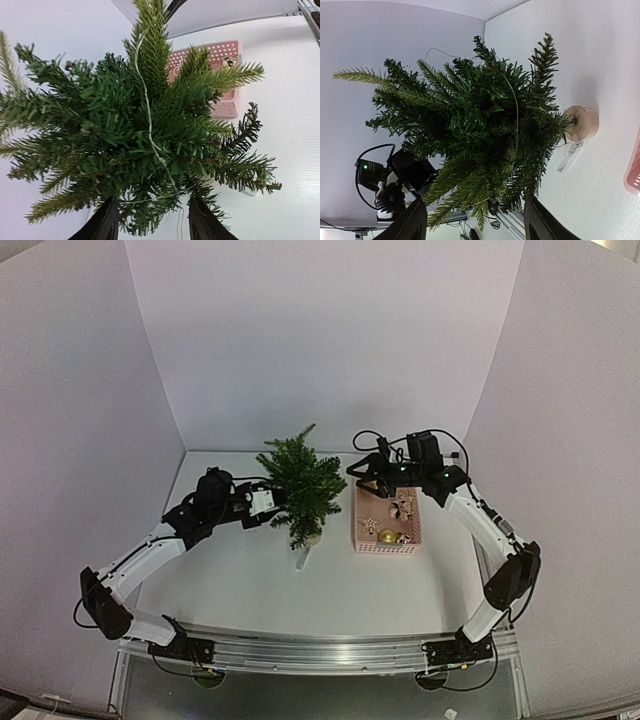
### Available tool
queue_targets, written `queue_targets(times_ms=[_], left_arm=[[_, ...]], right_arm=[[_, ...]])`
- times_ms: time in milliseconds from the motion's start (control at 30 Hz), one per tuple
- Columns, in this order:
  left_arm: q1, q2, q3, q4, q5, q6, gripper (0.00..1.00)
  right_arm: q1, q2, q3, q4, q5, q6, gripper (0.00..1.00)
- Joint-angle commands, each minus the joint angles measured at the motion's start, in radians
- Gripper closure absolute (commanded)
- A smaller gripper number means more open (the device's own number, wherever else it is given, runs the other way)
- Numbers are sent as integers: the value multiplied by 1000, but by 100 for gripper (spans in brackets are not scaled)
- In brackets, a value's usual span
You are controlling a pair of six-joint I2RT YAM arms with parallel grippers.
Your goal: Decorate the small christmas tree
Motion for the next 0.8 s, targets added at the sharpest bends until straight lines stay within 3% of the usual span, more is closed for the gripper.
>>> queue_targets(times_ms=[0, 67, 167, 233, 467, 600, 767], left_arm=[[4, -75, -8, -42, -12, -14, 43], [4, -87, -7, -61, -10, -19, 39], [4, -116, -12, -78, -6, -23, 34], [4, -136, -9, -78, -1, -39, 29], [18, -185, 20, 35, -101, -346, 13], [43, -228, 15, 99, -168, -519, 9], [144, -272, -6, 118, -191, -688, 7]], right_arm=[[1, -19, 45, 17, 17, -29, 35], [0, -17, 45, 15, 31, -31, 33], [-3, -12, 48, 9, 49, -29, 17], [-7, -15, 50, -4, 65, -40, 12], [-49, -54, 92, -228, 351, -177, 10], [-72, -43, 118, -342, 513, -256, 7], [-112, 7, 127, -379, 590, -286, 9]])
